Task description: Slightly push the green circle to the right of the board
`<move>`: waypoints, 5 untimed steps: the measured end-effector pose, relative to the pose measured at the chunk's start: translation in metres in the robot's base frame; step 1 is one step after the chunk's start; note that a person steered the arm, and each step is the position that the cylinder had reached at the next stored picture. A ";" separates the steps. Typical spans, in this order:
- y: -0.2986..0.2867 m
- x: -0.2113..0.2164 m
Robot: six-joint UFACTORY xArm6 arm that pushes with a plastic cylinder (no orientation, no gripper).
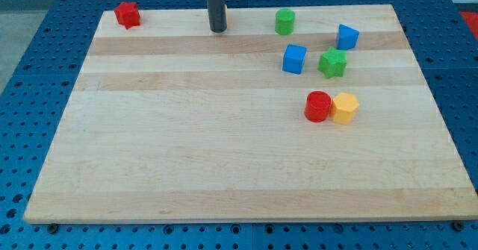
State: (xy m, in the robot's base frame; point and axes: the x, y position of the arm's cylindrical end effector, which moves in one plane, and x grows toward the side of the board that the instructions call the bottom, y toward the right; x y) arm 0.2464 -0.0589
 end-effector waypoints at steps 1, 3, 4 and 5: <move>-0.001 0.004; 0.059 0.003; 0.092 0.001; 0.119 -0.010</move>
State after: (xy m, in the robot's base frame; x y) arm 0.2365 0.0605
